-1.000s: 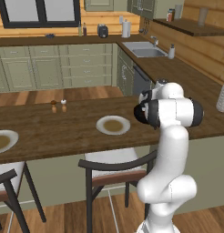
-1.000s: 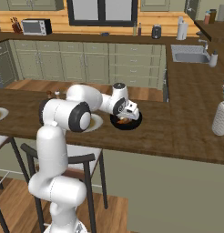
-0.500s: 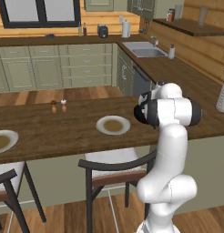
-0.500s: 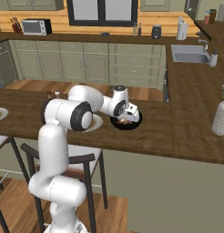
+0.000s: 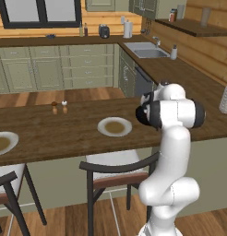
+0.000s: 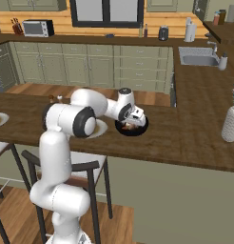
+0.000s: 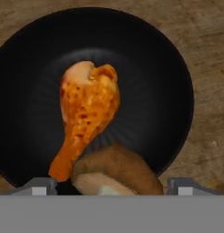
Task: Pick the chicken drumstick and mushroom from their plates and place them in the bowl. Then put the bowl in the fridge.
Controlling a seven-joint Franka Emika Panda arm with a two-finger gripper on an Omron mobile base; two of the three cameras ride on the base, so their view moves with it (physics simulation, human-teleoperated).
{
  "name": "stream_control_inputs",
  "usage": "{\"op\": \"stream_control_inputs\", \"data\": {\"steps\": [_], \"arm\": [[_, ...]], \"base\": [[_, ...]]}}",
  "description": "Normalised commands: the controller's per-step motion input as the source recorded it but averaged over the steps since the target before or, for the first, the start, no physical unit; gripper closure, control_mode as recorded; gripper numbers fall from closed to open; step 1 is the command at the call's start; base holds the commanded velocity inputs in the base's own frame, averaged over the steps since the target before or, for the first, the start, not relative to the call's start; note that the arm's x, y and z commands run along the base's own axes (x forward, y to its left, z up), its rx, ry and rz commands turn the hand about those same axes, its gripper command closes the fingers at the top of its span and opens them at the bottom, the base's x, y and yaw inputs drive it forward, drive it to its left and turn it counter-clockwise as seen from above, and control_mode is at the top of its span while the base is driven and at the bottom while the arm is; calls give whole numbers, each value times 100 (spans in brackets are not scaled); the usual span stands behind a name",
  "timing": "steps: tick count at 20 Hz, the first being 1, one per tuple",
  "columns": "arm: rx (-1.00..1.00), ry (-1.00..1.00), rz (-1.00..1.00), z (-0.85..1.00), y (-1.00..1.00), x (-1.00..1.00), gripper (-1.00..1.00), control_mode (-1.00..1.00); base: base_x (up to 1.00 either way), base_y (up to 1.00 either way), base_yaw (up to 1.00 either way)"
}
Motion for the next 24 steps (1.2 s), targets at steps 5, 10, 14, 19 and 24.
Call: {"op": "stream_control_inputs", "data": {"steps": [5,10,14,19,24], "arm": [[0,-9,0,29,0,1,-100,-100],[-2,-11,0,21,15,-15,-100,-100],[-9,-11,2,0,48,-40,-100,-100],[-8,-8,3,0,62,-12,-100,-100],[-2,-3,1,6,38,7,-100,-100]], "base": [[0,0,0],[0,0,0],[0,0,0],[0,0,0],[0,0,0]]}}
